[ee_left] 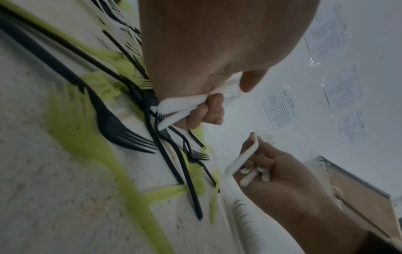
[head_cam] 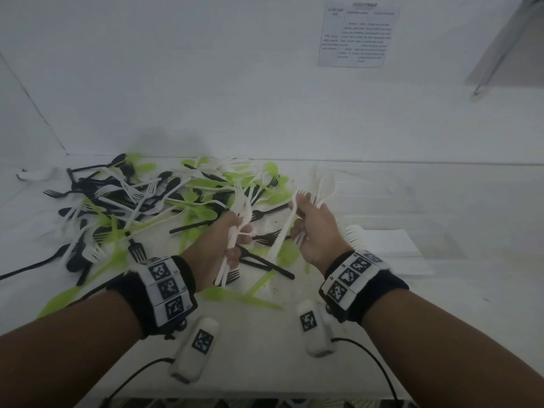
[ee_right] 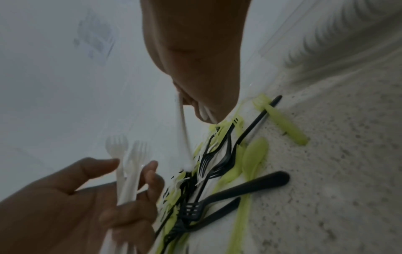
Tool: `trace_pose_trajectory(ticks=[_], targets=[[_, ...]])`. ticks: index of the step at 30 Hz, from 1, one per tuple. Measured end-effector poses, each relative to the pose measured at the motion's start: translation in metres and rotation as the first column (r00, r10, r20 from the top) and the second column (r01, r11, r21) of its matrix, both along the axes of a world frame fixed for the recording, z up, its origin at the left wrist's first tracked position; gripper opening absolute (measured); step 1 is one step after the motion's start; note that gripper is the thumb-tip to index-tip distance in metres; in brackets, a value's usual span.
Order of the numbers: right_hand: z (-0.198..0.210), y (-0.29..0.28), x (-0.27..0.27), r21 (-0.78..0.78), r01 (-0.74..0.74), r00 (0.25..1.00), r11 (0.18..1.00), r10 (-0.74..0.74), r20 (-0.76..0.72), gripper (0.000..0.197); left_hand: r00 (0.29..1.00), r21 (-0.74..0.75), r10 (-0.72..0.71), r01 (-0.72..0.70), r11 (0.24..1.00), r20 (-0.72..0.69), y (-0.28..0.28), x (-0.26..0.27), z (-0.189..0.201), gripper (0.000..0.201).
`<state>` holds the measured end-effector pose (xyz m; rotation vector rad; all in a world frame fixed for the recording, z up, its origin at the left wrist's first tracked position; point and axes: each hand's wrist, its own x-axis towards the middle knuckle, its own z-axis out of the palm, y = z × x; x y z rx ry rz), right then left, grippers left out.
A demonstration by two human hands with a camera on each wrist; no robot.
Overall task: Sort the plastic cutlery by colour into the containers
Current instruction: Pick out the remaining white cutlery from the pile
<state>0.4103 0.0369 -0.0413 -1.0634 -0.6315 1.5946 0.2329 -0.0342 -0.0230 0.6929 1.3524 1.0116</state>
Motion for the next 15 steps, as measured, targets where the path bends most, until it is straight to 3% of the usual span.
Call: trace_pose_trajectory(ticks=[7,13,15], targets=[[0.002,-0.015,-0.016,0.093,-0.137,0.986,0.986,0.127,0.111,0.015,0.953,0.209,0.069,-0.006,0.978,-0.296,0.007,0.005,-0.002,0.021],[0.005,-0.034,-0.031,0.082,-0.218,0.974,0.972,0.213,0.072,0.028,0.979,0.35,0.104,-0.038,0.936,-0.173,0.002,0.025,0.004,0.015],[0.004,-0.036,-0.033,0.067,-0.199,0.979,0.978,0.196,0.055,0.033,0.963,0.37,0.144,-0.051,0.927,-0.226,0.004,0.023,0.001,0.011]])
